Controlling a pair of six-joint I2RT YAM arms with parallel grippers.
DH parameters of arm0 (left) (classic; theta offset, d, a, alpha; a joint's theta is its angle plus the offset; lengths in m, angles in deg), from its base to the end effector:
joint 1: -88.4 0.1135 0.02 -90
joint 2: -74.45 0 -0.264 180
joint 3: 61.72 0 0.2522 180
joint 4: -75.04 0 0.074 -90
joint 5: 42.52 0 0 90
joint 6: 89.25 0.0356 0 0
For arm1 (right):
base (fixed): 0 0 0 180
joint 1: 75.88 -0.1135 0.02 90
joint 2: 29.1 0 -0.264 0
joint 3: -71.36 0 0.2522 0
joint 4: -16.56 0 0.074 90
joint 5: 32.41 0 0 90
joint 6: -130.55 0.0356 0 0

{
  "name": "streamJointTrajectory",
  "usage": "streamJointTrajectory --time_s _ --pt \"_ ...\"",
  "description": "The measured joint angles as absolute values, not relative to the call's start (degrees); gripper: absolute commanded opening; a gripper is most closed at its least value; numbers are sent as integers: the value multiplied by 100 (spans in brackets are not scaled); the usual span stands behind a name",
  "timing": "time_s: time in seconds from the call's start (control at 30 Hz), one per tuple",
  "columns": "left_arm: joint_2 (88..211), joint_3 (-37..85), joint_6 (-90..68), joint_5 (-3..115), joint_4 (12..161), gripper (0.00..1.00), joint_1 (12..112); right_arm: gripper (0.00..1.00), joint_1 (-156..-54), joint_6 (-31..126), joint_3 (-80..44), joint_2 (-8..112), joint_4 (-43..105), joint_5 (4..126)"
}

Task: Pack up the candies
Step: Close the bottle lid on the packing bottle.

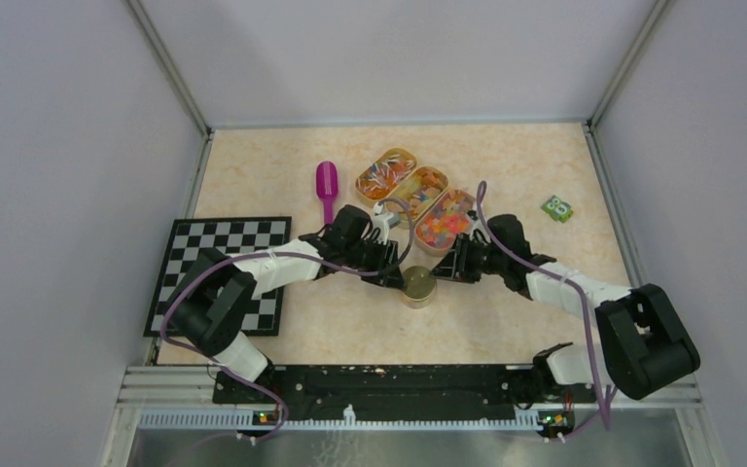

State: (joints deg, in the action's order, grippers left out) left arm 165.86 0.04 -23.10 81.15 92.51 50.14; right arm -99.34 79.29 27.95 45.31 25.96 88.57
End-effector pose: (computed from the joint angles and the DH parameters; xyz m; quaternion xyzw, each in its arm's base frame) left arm 0.2361 -0.2113 0.1767 0.2168 0.8706 -0.4114 0.1607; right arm 0.2173 0.1143 0.1702 0.0053 0.8819 0.4164 0.2209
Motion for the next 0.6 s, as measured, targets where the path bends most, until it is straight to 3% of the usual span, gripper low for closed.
streamJointTrajectory --time_s 0.37,0.5,0.6 --pt "16735 138 -2536 8170 9365 33 5014 14 -9832 8480 3818 4734 441 9078" --pt "16678 88 -2649 8104 9358 47 5021 13 -9810 8697 4093 4984 -376 9106" --pt "16637 -24 -2680 8082 9233 51 5014 14 -9810 8863 4343 5124 -1067 9087"
